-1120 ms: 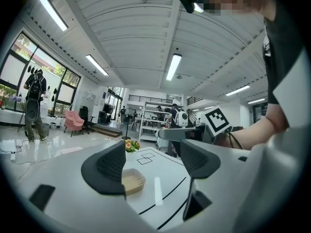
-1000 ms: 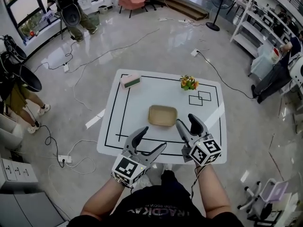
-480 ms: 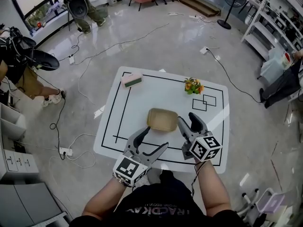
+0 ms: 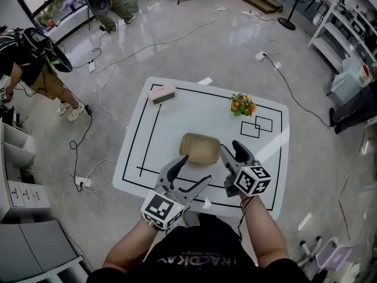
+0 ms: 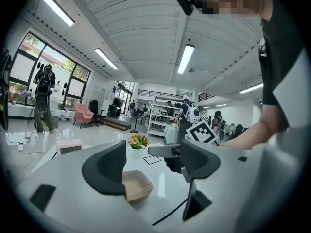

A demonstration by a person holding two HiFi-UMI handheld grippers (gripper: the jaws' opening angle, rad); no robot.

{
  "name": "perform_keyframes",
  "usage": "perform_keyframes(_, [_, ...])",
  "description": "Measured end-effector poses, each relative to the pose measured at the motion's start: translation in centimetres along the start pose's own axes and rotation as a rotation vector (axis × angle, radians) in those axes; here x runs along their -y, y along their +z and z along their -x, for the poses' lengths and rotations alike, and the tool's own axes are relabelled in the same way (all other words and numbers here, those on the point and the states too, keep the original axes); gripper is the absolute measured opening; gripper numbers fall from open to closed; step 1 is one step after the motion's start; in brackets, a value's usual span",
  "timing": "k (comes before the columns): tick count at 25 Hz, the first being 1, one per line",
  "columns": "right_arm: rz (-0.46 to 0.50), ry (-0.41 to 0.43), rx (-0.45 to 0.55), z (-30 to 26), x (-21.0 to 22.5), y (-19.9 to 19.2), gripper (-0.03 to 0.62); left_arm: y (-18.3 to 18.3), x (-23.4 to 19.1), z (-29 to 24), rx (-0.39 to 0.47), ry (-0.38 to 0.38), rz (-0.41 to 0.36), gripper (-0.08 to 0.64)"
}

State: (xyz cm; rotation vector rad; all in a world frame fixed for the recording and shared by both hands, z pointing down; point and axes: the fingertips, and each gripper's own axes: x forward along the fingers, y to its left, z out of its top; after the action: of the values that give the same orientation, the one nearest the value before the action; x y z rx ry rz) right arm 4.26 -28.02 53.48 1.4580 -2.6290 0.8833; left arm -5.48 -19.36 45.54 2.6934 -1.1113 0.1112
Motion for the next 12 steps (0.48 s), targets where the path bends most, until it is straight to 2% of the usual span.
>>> perform_keyframes(12, [-0.106, -0.017, -0.128, -1.7, 3.6, -5.6, 0.247, -1.3, 0.0, -2.1, -0.031, 0.008, 0.017, 0.342])
